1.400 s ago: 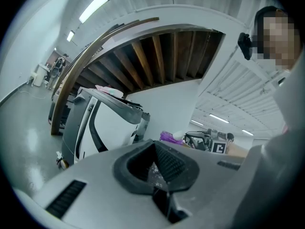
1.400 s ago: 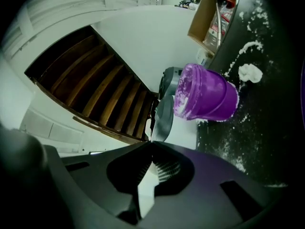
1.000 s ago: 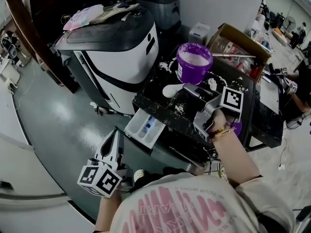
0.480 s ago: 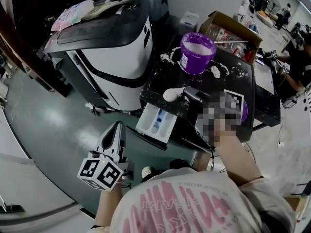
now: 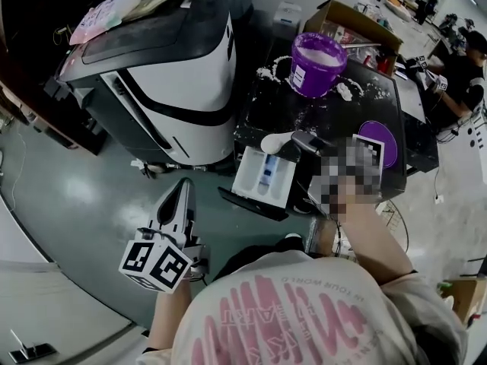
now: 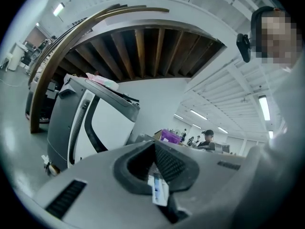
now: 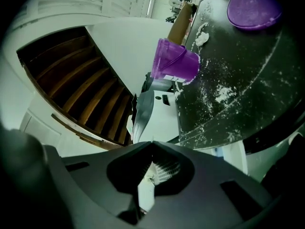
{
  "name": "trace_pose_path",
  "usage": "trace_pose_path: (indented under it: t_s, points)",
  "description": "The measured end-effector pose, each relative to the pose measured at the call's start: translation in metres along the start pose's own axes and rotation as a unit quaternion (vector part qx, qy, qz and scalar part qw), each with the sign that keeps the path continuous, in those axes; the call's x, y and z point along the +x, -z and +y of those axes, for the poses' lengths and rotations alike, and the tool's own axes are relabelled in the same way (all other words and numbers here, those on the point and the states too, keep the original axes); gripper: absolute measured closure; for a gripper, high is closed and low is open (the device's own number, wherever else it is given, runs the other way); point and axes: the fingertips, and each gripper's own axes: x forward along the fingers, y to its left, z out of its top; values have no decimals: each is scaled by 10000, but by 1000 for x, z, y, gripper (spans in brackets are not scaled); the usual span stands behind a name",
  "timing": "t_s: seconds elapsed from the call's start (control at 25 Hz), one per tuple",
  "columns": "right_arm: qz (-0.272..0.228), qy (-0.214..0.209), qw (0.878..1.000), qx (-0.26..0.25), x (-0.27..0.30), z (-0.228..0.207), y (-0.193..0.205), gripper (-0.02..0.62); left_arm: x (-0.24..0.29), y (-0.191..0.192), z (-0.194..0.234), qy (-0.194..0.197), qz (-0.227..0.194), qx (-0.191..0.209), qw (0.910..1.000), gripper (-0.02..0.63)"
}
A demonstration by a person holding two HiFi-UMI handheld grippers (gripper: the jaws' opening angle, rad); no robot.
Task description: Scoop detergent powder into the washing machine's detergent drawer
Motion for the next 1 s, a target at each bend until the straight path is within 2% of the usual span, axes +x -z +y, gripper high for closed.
trace_pose_path:
  t_s: [0.4,0.64,1.0]
  points:
    - [-162,627,9978,-114,15,-41,42,594,-29,-4,42,42,89,-21,9999,603]
    - [-177,1046,9941,-227,18,-70,52,594,-43,1,61,-76,108,-131,9998,603]
    - [-55,1413,9893,-346,29,-95,63,595,-50,12,74,-152,159,-279,9994,603]
